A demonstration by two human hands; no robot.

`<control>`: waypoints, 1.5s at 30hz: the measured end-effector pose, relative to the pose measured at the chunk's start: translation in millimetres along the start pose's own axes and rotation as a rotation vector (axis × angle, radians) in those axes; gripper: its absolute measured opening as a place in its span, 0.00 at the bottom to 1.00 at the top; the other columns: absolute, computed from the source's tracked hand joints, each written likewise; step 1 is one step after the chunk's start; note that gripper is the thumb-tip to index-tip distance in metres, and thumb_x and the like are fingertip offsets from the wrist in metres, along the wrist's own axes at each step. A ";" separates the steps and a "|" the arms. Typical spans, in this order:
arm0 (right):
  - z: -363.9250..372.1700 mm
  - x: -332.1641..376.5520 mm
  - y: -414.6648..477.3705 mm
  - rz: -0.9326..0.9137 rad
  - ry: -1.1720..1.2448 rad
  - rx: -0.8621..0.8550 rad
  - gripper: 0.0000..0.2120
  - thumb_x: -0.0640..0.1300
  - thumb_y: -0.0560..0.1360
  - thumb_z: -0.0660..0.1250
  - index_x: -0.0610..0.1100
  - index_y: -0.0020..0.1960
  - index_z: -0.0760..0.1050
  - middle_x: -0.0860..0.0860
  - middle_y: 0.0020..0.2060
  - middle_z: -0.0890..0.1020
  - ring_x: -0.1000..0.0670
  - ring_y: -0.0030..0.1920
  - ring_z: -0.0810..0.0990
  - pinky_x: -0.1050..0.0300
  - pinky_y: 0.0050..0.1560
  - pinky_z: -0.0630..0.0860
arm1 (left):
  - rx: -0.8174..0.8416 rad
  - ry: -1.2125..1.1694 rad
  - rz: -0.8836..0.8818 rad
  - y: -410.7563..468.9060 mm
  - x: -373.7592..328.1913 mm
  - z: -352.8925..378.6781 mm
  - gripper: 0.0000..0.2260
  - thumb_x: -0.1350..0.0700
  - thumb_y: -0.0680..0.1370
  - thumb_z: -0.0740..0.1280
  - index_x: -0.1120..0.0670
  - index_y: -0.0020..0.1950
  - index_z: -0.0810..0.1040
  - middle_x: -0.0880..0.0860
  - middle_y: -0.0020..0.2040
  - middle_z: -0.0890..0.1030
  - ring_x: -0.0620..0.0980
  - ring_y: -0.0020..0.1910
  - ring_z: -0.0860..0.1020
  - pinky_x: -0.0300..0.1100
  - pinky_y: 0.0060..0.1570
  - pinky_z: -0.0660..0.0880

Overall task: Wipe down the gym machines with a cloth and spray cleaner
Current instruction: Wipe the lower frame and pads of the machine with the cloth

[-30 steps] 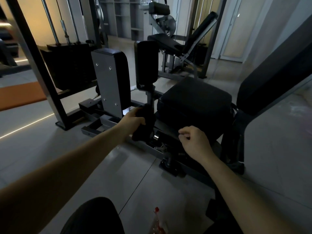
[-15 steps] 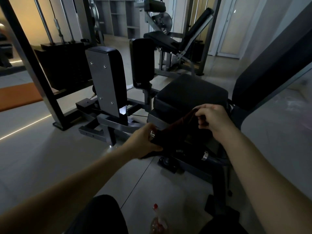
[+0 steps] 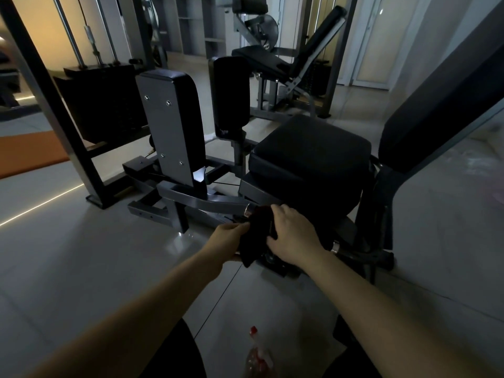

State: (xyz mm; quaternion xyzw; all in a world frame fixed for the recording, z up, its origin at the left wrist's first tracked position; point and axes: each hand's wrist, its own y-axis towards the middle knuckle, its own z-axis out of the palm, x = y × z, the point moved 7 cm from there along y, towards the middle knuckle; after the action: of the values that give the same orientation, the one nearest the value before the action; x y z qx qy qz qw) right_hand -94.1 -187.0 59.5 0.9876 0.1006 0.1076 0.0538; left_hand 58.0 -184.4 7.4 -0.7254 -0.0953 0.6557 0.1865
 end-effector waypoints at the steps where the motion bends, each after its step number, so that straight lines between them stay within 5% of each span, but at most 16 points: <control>1: 1.0 2.8 7.7 0.004 -0.064 0.028 0.28 0.53 0.75 0.71 0.42 0.69 0.67 0.45 0.62 0.76 0.45 0.61 0.76 0.51 0.58 0.76 | -0.036 0.116 0.040 3.7 -1.2 -5.7 0.08 0.54 0.84 0.64 0.55 0.61 0.79 0.54 0.50 0.84 0.50 0.48 0.83 0.44 0.43 0.82; 3: 2.3 -1.0 28.8 0.068 -0.070 0.145 0.26 0.57 0.72 0.74 0.42 0.62 0.72 0.45 0.56 0.80 0.44 0.56 0.80 0.51 0.53 0.77 | -0.137 0.321 0.148 9.8 -9.6 -17.6 0.07 0.55 0.82 0.66 0.53 0.58 0.81 0.53 0.50 0.84 0.50 0.48 0.83 0.48 0.48 0.82; 7: 7.1 -7.9 49.7 0.198 0.148 0.420 0.24 0.53 0.67 0.79 0.42 0.57 0.79 0.47 0.47 0.82 0.45 0.47 0.82 0.50 0.50 0.81 | -0.292 0.452 0.345 9.1 -44.7 -27.8 0.06 0.52 0.83 0.65 0.53 0.56 0.79 0.49 0.46 0.81 0.44 0.42 0.79 0.36 0.35 0.70; 9: 8.4 -5.0 47.2 0.189 0.062 0.300 0.18 0.52 0.71 0.75 0.42 0.56 0.78 0.45 0.48 0.82 0.44 0.46 0.82 0.51 0.48 0.81 | -0.331 0.467 0.377 12.8 -60.1 -26.6 0.07 0.51 0.84 0.63 0.53 0.55 0.78 0.47 0.43 0.80 0.42 0.39 0.78 0.38 0.34 0.68; 13: 12.4 5.7 15.9 0.041 -0.315 -0.274 0.15 0.48 0.72 0.76 0.44 0.53 0.75 0.46 0.45 0.82 0.46 0.45 0.83 0.52 0.41 0.78 | -0.322 0.459 0.336 34.0 -67.6 -16.2 0.12 0.50 0.84 0.60 0.55 0.49 0.79 0.52 0.42 0.81 0.49 0.41 0.79 0.44 0.38 0.72; 15: 12.8 8.2 13.1 -0.036 -0.380 -0.366 0.15 0.46 0.71 0.76 0.43 0.52 0.74 0.46 0.43 0.82 0.46 0.42 0.82 0.53 0.38 0.77 | -0.294 0.432 0.329 45.2 -67.5 -10.2 0.14 0.50 0.84 0.60 0.56 0.46 0.79 0.54 0.43 0.83 0.52 0.43 0.81 0.45 0.40 0.75; 17: 11.0 1.2 29.6 -0.027 -0.255 -0.181 0.16 0.47 0.72 0.75 0.43 0.54 0.74 0.46 0.45 0.82 0.45 0.45 0.83 0.54 0.39 0.76 | -0.272 0.419 0.315 52.1 -68.3 -5.4 0.14 0.50 0.84 0.60 0.56 0.46 0.79 0.54 0.43 0.82 0.50 0.40 0.79 0.43 0.36 0.70; 21: 22.5 -19.0 58.0 0.191 0.269 0.504 0.16 0.45 0.65 0.79 0.41 0.49 0.80 0.45 0.43 0.84 0.45 0.44 0.83 0.50 0.46 0.83 | -0.239 0.379 0.250 67.1 -74.1 0.3 0.13 0.47 0.82 0.62 0.54 0.47 0.80 0.56 0.43 0.83 0.54 0.42 0.80 0.47 0.42 0.75; 23: 24.0 -20.5 58.9 0.233 0.344 0.544 0.16 0.45 0.65 0.80 0.42 0.49 0.81 0.45 0.43 0.84 0.46 0.44 0.83 0.50 0.49 0.83 | -0.189 0.303 0.154 79.9 -66.5 5.4 0.13 0.48 0.77 0.67 0.56 0.51 0.83 0.57 0.47 0.85 0.55 0.45 0.83 0.50 0.50 0.81; 26: 17.7 -16.6 48.5 0.176 0.090 0.207 0.15 0.48 0.70 0.75 0.43 0.52 0.77 0.47 0.43 0.81 0.46 0.43 0.81 0.55 0.41 0.77 | -0.183 0.173 0.036 85.2 -54.0 12.1 0.14 0.56 0.78 0.64 0.62 0.58 0.81 0.58 0.52 0.83 0.57 0.49 0.81 0.48 0.49 0.77; 29: 16.0 0.5 16.1 -0.001 -0.273 -0.318 0.16 0.46 0.69 0.76 0.43 0.53 0.75 0.45 0.44 0.81 0.44 0.44 0.81 0.53 0.39 0.73 | -0.272 0.229 0.066 82.8 -52.9 9.8 0.12 0.55 0.75 0.63 0.60 0.51 0.81 0.59 0.46 0.83 0.58 0.47 0.82 0.47 0.44 0.76; 32: 20.4 3.0 4.2 -0.070 -0.335 -0.467 0.15 0.41 0.70 0.73 0.41 0.54 0.75 0.44 0.45 0.80 0.44 0.43 0.80 0.51 0.41 0.76 | -0.281 0.303 0.078 79.1 -55.8 9.4 0.11 0.52 0.75 0.64 0.58 0.49 0.80 0.57 0.44 0.82 0.55 0.44 0.81 0.44 0.39 0.74; 36: 7.4 -6.9 35.1 0.031 -0.132 0.040 0.13 0.46 0.73 0.73 0.42 0.53 0.75 0.46 0.45 0.80 0.43 0.47 0.82 0.55 0.40 0.73 | -0.214 0.279 0.034 84.0 -57.0 11.6 0.16 0.51 0.69 0.65 0.59 0.51 0.80 0.58 0.45 0.83 0.58 0.46 0.83 0.50 0.48 0.79; 40: 20.8 -17.3 56.4 0.239 0.287 0.585 0.13 0.44 0.66 0.78 0.41 0.47 0.80 0.45 0.44 0.83 0.45 0.44 0.82 0.55 0.43 0.80 | -0.235 0.260 0.019 82.3 -56.4 12.1 0.07 0.53 0.73 0.66 0.56 0.45 0.77 0.57 0.41 0.79 0.57 0.42 0.80 0.47 0.41 0.73; 43: 24.1 -20.0 55.2 0.255 0.310 0.514 0.15 0.44 0.67 0.77 0.40 0.50 0.81 0.44 0.44 0.84 0.44 0.44 0.83 0.50 0.47 0.83 | -0.247 0.263 0.015 82.5 -55.8 11.5 0.11 0.51 0.73 0.66 0.58 0.48 0.78 0.56 0.42 0.80 0.56 0.43 0.80 0.47 0.43 0.74; 45: 15.5 -15.2 45.0 0.172 0.115 0.251 0.14 0.47 0.71 0.74 0.42 0.52 0.77 0.46 0.45 0.82 0.44 0.45 0.82 0.53 0.41 0.78 | -0.250 0.281 0.013 80.2 -55.7 11.7 0.12 0.51 0.73 0.66 0.58 0.50 0.79 0.57 0.45 0.82 0.56 0.46 0.82 0.48 0.48 0.78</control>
State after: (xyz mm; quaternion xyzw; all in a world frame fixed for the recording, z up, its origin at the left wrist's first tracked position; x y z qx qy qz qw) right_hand -96.8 -235.3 47.1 0.9838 0.0313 0.1545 -0.0852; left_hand 31.1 -277.2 25.9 -0.8278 -0.1443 0.5324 0.1022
